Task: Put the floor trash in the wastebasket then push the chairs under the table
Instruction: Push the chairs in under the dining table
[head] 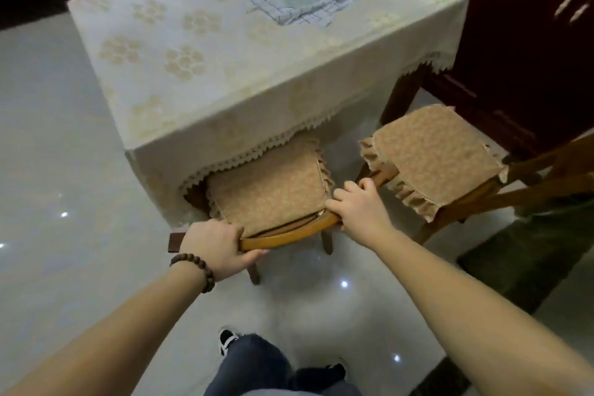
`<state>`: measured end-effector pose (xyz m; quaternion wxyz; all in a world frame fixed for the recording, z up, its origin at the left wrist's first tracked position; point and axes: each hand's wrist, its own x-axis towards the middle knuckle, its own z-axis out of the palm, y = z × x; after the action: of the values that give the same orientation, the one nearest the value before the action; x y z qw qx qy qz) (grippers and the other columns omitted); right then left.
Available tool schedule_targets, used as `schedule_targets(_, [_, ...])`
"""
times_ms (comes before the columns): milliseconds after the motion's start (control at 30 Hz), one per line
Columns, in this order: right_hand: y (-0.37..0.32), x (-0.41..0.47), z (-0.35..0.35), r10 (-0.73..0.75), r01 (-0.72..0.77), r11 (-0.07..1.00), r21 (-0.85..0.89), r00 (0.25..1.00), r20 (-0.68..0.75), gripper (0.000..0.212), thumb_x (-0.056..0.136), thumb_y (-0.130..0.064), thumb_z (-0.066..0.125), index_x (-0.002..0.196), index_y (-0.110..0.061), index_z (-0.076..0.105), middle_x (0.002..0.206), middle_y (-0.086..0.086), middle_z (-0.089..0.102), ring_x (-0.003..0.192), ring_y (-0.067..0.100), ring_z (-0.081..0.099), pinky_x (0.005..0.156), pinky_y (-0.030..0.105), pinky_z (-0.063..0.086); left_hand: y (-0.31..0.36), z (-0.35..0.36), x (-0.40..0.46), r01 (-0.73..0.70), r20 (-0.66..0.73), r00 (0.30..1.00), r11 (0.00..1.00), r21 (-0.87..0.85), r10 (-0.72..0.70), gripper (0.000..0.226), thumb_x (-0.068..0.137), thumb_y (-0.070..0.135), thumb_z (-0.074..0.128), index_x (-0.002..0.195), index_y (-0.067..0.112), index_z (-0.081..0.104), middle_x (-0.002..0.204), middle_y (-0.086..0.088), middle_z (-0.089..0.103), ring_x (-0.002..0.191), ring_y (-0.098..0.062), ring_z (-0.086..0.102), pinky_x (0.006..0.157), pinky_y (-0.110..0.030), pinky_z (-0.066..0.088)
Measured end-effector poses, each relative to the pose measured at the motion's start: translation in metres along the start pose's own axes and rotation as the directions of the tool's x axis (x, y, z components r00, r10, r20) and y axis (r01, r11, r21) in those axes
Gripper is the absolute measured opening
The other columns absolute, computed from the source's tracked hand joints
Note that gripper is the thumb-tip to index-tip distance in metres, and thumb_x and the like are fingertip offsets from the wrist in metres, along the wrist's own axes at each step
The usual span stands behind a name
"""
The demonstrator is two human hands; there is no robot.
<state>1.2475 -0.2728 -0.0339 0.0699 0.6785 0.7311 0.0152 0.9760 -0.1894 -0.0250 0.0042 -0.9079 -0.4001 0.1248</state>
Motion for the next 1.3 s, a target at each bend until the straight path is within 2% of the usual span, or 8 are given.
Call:
schedule_targets(200, [0.037,0.041,0.004,-0.095,0.093,0.995,-0.038,0.995,-0.030,0.033,0.059,-0.041,0.081,0.081,-0.023,0.063,0.078,-0.001,0.059,0.080,0.026,0.054,0.075,0.040,0.035,0.003,-0.009,0.036,0.070,-0.011,0.997,0.998,0.005,-0.070,0.069,0.072,0.088,0.024,0.077,0.026,0.056,0.075,0.004,0.060,0.069,-0.017,0.058,0.058,-0.028,0.047])
schedule_targets(367, [0.074,0.082,0.009,-0.148,0.145,0.987,-0.071,0.988,-0.039,0.031,0.062,-0.041,0.079,0.082,-0.025,0.062,0.079,-0.001,0.058,0.081,0.027,0.053,0.077,0.042,0.034,0.010,-0.017,0.072,0.101,0.005,0.995,0.995,-0.020,-0.101,0.055,0.077,0.081,0.036,0.076,0.026,0.045,0.080,0.002,0.057,0.079,-0.019,0.058,0.060,-0.029,0.038])
schedule_targets(600, [0.092,0.153,0.005,-0.194,0.191,0.980,-0.063,0.980,-0.043,0.029,0.062,-0.038,0.081,0.075,-0.024,0.059,0.074,-0.001,0.055,0.078,0.027,0.053,0.074,0.041,0.030,-0.019,-0.020,0.126,0.208,0.009,0.978,0.978,-0.002,-0.208,0.058,0.075,0.083,0.035,0.072,0.027,0.049,0.076,0.004,0.057,0.072,-0.016,0.057,0.059,-0.028,0.044])
schedule_targets(833, [0.109,0.231,-0.008,-0.227,0.227,0.969,-0.094,0.974,0.019,0.018,0.080,-0.030,0.065,0.097,-0.025,0.059,0.094,0.001,0.058,0.097,0.028,0.049,0.086,0.046,0.034,-0.050,-0.032,0.181,0.294,0.028,0.956,0.955,-0.024,-0.293,0.054,0.074,0.079,0.041,0.081,0.027,0.056,0.084,0.004,0.063,0.079,-0.020,0.062,0.066,-0.032,0.048])
schedule_targets(1000, [0.110,0.254,-0.016,-0.250,0.252,0.965,-0.065,0.967,0.041,0.031,0.089,-0.036,0.051,0.118,-0.028,0.052,0.117,0.000,0.055,0.114,0.026,0.042,0.096,0.045,0.027,-0.068,-0.034,0.196,0.310,0.031,0.950,0.951,-0.005,-0.310,0.059,0.071,0.085,0.038,0.078,0.028,0.053,0.081,0.005,0.061,0.074,-0.018,0.060,0.061,-0.030,0.044])
schedule_targets(1133, [0.096,0.259,-0.015,-0.275,0.275,0.961,-0.011,0.961,0.028,0.034,0.083,-0.046,0.061,0.111,-0.027,0.058,0.111,0.001,0.060,0.112,0.028,0.046,0.099,0.050,0.030,-0.086,-0.033,0.192,0.312,0.049,0.949,0.950,0.022,-0.313,0.064,0.070,0.085,0.038,0.085,0.027,0.061,0.082,0.006,0.061,0.080,-0.018,0.061,0.064,-0.030,0.043])
schedule_targets(1200, [0.088,0.262,-0.012,-0.282,0.282,0.959,-0.004,0.959,-0.009,0.042,0.076,-0.050,0.069,0.109,-0.026,0.060,0.108,0.001,0.062,0.110,0.028,0.050,0.100,0.053,0.033,-0.095,-0.034,0.188,0.325,0.056,0.944,0.945,0.018,-0.326,0.063,0.070,0.085,0.040,0.087,0.028,0.061,0.084,0.008,0.061,0.083,-0.016,0.059,0.068,-0.030,0.044])
schedule_targets(1300, [0.089,0.263,-0.008,-0.314,0.314,0.949,0.023,0.950,-0.005,0.064,0.076,-0.063,0.060,0.128,-0.027,0.047,0.126,0.004,0.053,0.122,0.029,0.042,0.104,0.056,0.025,-0.090,-0.025,0.182,0.350,-0.001,0.937,0.937,-0.006,-0.350,0.057,0.073,0.079,0.044,0.097,0.030,0.061,0.098,0.009,0.063,0.096,-0.017,0.055,0.081,-0.033,0.039])
